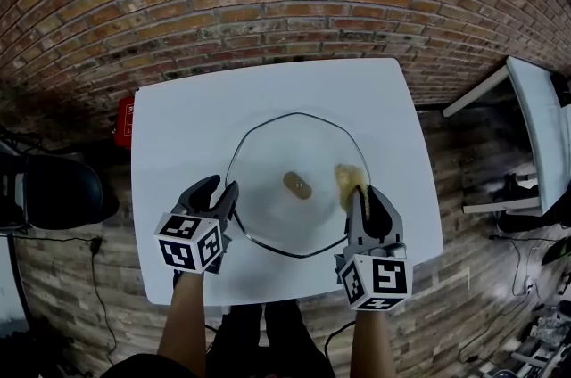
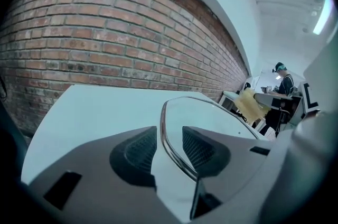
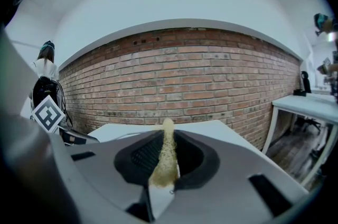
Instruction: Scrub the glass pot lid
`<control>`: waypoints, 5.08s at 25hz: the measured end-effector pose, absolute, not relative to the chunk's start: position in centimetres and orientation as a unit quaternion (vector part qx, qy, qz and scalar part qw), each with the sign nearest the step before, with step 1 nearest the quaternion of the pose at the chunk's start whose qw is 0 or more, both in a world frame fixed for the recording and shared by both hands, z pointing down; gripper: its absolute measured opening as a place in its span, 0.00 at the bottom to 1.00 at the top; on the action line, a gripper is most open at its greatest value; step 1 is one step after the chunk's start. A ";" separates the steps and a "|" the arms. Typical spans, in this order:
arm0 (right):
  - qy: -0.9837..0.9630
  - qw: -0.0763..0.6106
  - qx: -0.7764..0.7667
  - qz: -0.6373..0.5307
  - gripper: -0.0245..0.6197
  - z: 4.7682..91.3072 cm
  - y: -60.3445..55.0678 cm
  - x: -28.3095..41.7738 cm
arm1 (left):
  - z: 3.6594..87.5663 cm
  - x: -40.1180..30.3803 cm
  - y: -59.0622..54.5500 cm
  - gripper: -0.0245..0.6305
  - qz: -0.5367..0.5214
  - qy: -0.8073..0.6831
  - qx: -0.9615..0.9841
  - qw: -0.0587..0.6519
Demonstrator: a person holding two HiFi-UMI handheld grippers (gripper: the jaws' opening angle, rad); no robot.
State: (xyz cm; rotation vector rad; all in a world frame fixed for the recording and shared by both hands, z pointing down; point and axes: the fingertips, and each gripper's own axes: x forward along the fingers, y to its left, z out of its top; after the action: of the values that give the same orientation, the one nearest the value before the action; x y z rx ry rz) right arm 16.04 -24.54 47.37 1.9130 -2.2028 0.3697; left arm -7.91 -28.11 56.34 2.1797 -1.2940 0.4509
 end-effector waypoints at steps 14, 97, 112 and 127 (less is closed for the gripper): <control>-0.747 0.106 0.645 0.127 0.13 47.8 -25.0 15.8 | 58.3 -7.8 -27.9 0.26 0.164 -0.479 0.801 0.319; -0.794 0.247 0.506 0.229 0.13 54.6 -27.4 0.1 | 58.3 -7.7 -28.1 0.22 0.150 -0.488 0.795 0.328; -0.687 0.284 0.627 0.235 0.13 55.5 -28.4 15.1 | 58.3 -7.9 -28.5 0.21 0.157 -0.497 0.791 0.320; -0.795 0.231 0.508 0.240 0.13 51.4 -24.3 2.3 | 58.5 -7.8 -28.1 0.21 0.151 -0.494 0.791 0.328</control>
State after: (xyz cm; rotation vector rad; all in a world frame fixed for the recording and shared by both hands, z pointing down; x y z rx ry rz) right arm 2.34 -24.31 51.42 1.3958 -2.1858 0.6601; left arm -7.84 -28.12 58.47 2.0709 -1.2947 0.3963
